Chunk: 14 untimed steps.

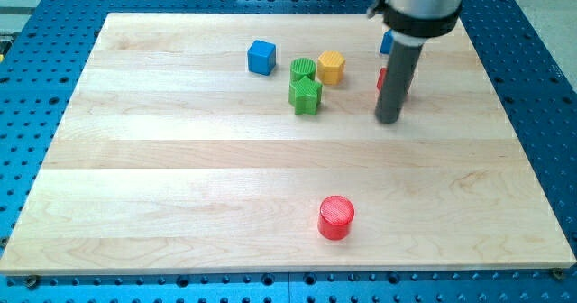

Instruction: Push all the blocks into the group of blocks except red circle

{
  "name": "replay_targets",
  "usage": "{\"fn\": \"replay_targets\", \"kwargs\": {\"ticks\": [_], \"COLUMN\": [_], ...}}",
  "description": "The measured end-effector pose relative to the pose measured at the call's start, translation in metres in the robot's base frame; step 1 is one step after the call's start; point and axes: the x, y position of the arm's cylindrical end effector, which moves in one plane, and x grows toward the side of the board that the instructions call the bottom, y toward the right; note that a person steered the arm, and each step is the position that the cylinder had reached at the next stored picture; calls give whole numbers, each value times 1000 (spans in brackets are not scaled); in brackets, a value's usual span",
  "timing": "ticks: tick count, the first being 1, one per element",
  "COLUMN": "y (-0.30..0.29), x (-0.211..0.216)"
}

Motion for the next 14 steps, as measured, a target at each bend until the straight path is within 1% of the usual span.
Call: {"fn": "replay_targets", "kwargs": {"ticks": [1, 2, 3, 4, 5, 6, 7, 9, 10, 11, 12, 13, 14], "y": [21, 7, -65, -149, -116, -99, -103, -107, -107, -108, -131, -183, -106], "x": [-48, -36, 39, 42, -4, -22, -3, 16, -8, -54, -68, -75, -97]}}
